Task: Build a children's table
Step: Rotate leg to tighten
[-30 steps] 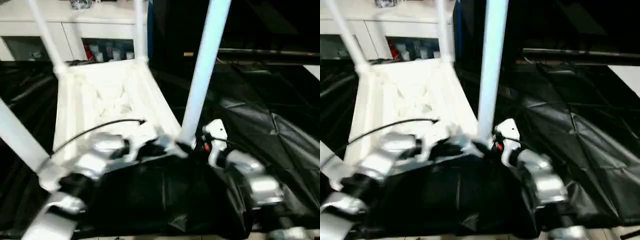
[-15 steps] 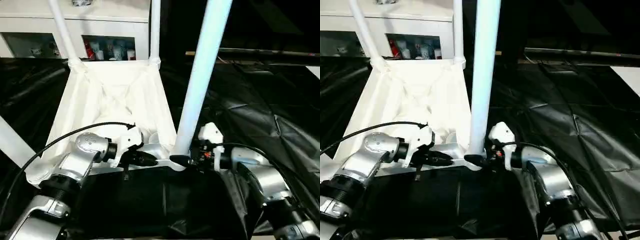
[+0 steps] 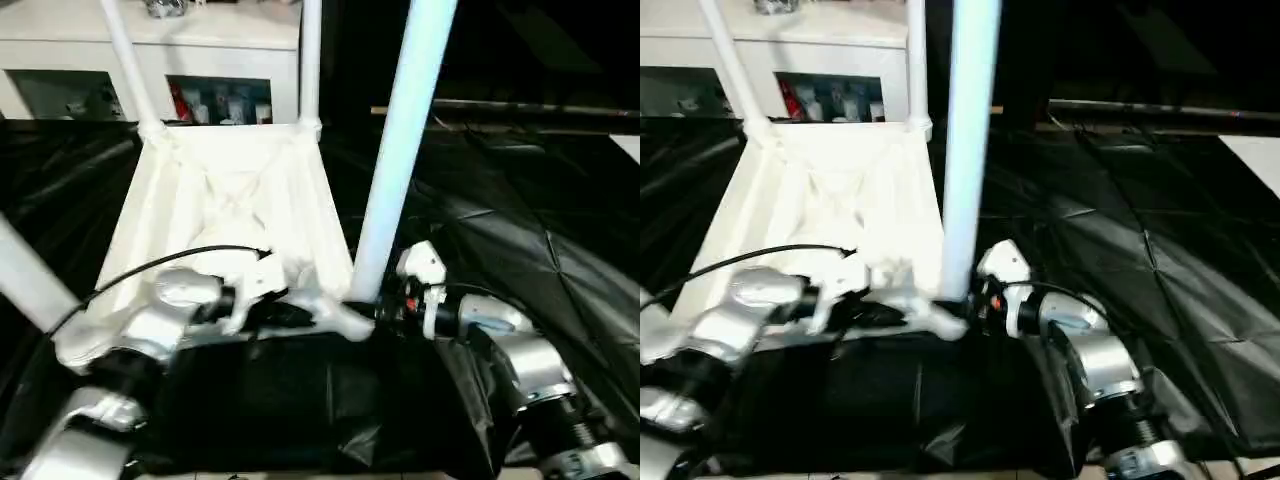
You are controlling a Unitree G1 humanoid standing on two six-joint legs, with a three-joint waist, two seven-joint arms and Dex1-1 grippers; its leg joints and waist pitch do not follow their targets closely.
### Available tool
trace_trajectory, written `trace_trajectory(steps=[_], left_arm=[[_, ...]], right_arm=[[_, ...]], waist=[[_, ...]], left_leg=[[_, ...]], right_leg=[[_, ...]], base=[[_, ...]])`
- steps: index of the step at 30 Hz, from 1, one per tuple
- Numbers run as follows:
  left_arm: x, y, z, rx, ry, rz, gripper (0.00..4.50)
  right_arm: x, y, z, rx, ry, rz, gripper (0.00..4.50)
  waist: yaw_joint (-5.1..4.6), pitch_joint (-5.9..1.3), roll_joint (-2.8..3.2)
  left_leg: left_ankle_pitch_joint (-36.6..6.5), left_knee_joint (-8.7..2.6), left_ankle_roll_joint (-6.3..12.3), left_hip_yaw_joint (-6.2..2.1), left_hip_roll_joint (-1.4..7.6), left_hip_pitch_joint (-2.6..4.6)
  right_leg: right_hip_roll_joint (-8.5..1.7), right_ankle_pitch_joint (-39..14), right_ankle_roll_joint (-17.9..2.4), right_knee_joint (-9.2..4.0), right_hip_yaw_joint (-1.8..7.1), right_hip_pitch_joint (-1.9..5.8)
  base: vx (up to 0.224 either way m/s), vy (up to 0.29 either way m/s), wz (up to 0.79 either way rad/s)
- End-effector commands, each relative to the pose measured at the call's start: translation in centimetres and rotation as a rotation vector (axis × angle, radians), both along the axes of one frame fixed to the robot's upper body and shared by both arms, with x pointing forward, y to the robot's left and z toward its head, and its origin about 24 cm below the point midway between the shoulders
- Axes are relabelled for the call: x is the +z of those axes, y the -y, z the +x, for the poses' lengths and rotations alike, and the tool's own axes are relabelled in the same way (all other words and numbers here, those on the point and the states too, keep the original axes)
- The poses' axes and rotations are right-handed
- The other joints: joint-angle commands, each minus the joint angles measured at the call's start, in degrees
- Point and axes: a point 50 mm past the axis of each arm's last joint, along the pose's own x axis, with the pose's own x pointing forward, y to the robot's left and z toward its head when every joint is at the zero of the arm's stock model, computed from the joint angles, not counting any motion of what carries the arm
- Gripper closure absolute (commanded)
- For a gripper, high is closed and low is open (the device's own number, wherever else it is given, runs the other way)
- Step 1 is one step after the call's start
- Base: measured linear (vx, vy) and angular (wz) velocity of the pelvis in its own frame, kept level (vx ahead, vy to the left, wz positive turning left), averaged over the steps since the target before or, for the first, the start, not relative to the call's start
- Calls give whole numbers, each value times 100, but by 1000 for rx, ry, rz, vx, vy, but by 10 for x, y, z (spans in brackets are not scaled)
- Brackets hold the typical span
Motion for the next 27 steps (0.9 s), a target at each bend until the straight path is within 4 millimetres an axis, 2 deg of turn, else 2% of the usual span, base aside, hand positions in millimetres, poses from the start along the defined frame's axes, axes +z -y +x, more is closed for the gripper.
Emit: trace_trajectory(steps=[1, 3, 4, 5, 6, 7, 8, 9, 10, 12, 13, 14, 15, 16, 17, 19, 20, 21, 22, 23, 24, 25, 26, 27], left_arm=[[-23, 8, 1, 162, -38, 22, 450], [-24, 22, 4, 186, -23, 18, 450], [-24, 26, 6, 196, -18, 17, 450], [-22, 44, 10, 236, 1, 10, 450], [-22, 44, 10, 236, 1, 10, 450], [-21, 51, 12, 251, 10, 7, 450], [-18, 65, 13, 260, 18, -3, 450], [-17, 68, 13, 257, 25, -1, 450], [-15, 72, 14, 248, 39, 7, 450], [-14, 72, 14, 240, 41, 10, 450], [-14, 72, 14, 227, 38, 11, 450], [-13, 69, 13, 215, 35, 14, 450], [-13, 68, 13, 209, 33, 17, 450], [-13, 65, 13, 196, 29, 21, 450], [-12, 61, 12, 174, 20, 25, 450], [-12, 57, 11, 157, 10, 30, 450], [-11, 50, 8, 122, -3, 28, 450], [-10, 44, 6, 92, -18, 29, 450], [-9, 36, 2, 39, -35, 22, 450], [-8, 34, 1, 25, -41, 20, 450], [-8, 34, 1, 19, -44, 18, 450], [-6, 26, -4, -35, -62, 4, 450], [-5, 22, -7, -55, -75, 5, 450], [-4, 17, -9, -78, -91, 3, 450]], right_arm=[[-21, -6, -4, -152, -86, -9, 241], [-25, -11, -3, -263, -107, 7, 241], [-27, -12, -2, -296, -114, 10, 242], [-30, -20, -1, -386, -124, 1, 242], [-30, -20, -1, -386, -124, 1, 243], [-30, -24, -1, -414, -119, -8, 243], [-29, -31, 1, -465, -116, -6, 243], [-28, -34, 2, -463, -104, -10, 243], [-25, -39, 3, -446, -76, -18, 243], [-22, -41, 4, -425, -63, -14, 243], [-19, -44, 4, -389, -47, 8, 243], [-15, -45, 3, -349, -39, 43, 243], [-12, -46, 3, -327, -34, 66, 210], [-9, -45, 2, -297, -25, 78, 176], [-6, -42, 2, -259, -12, 86, 176], [-3, -39, 2, -234, 1, 81, 175], [0, -32, 3, -193, 1, 82, 155], [2, -25, 1, -140, -5, 72, 139], [4, -16, -1, -76, -9, 51, 131], [5, -14, -1, -60, -10, 45, 129], [5, -13, -2, -54, -10, 42, 129], [9, -3, -4, 11, -18, 38, 129], [10, 1, -6, 37, -23, 37, 129], [12, 5, -7, 70, -30, 36, 129]], waist=[[-1, -199, -58], [-30, -186, -65], [-37, -189, -66], [-53, -186, -61], [-60, -179, -28], [-77, -184, -32], [-93, -176, -18], [-109, -168, 3], [-129, -170, 14], [-165, -169, 45], [-186, -179, 58], [-194, -186, 61], [-197, -191, 54], [-180, -195, 39], [-176, -194, 33], [-152, -205, 17], [-139, -224, 13], [-115, -248, -7], [-80, -241, -4], [-67, -232, 6], [-70, -216, -9], [-62, -204, -12], [-46, -236, -16], [-46, -236, -16]], left_leg=[[-2172, -420, -81, -207, 300, 66], [-2332, -418, -126, -218, 275, 88], [-2417, -417, -141, -238, 273, 100], [-2429, -428, -140, -246, 272, 84], [-2564, -426, -166, -250, 274, 136], [-2736, -409, -139, -258, 257, 181], [-2769, -432, -144, -265, 266, 158], [-2919, -446, -170, -273, 262, 181], [-3088, -456, -181, -290, 268, 208], [-3268, -498, -170, -311, 277, 184], [-3343, -512, -173, -324, 291, 196], [-3334, -524, -162, -325, 292, 175], [-3262, -545, -150, -325, 306, 136], [-3191, -541, -114, -305, 299, 130], [-3142, -534, -90, -295, 297, 128], [-2880, -536, -3, -281, 311, 80], [-2580, -546, 39, -271, 323, 28], [-2285, -524, 96, -241, 323, 9], [-2107, -505, 189, -209, 326, 23], [-2077, -494, 214, -195, 330, 35], [-2044, -483, 232, -184, 326, 11], [-2077, -477, 190, -187, 330, 25], [-1958, -460, 188, -184, 335, 24], [-1958, -460, 188, -184, 335, 24]], right_leg=[[-368, -3276, -700, -597, 199, 100], [-360, -3684, -501, -659, 185, 48], [-375, -3887, -412, -693, 167, 47], [-371, -3907, -378, -698, 163, 53], [-362, -3964, -364, -740, 141, 9], [-353, -4032, -317, -786, 99, 0], [-351, -3976, -323, -785, 95, 15], [-331, -3958, -305, -815, 66, -8], [-331, -3909, -304, -832, 36, 2], [-324, -3691, -326, -839, 6, 49], [-343, -3535, -373, -838, -6, 66], [-348, -3433, -398, -834, -9, 92], [-364, -3243, -446, -814, 5, 118], [-377, -3158, -496, -805, 27, 111], [-387, -3133, -526, -803, 41, 106], [-416, -2961, -609, -764, 75, 147], [-421, -2670, -711, -712, 97, 177], [-415, -2334, -820, -667, 112, 202], [-410, -2157, -916, -651, 125, 195], [-408, -2133, -953, -648, 135, 182], [-405, -2187, -981, -635, 147, 183], [-417, -2383, -987, -640, 149, 174], [-415, -2310, -1001, -610, 153, 190], [-415, -2310, -1001, -610, 153, 190]], base=[[-53, 5, -1], [-26, 5, -1], [0, 0, 0], [0, 0, 0], [0, 0, 0], [0, 0, 0], [0, 0, 0], [0, 0, 0], [0, 0, 0], [0, 0, 0], [0, 0, 0], [0, 0, 0], [0, 0, 0], [0, 0, 0], [0, 0, 0], [0, 0, 0], [0, 0, 0], [0, 0, 0], [0, 0, 0], [0, 0, 0], [33, -56, 4], [33, -56, 4], [42, -55, 2], [54, -48, 4]])
